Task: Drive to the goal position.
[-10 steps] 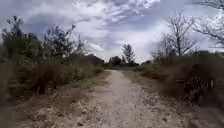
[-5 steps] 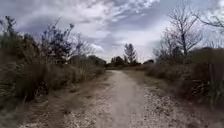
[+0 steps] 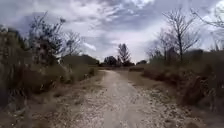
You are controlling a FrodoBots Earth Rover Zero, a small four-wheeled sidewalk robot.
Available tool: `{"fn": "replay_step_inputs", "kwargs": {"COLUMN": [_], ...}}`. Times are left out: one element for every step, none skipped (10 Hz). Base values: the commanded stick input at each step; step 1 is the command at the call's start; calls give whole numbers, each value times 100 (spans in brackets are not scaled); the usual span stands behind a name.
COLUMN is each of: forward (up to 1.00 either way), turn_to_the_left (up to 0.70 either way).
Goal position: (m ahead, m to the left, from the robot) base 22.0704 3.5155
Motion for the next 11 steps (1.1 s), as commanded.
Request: {"fn": "replay_step_inputs", "kwargs": {"forward": [70, 70, 70, 70, 70, 70, 70, 70, 70, 70, 70], "turn_to_the_left": [0, 0, 0, 0, 0, 0, 0, 0, 0, 0, 0]}}
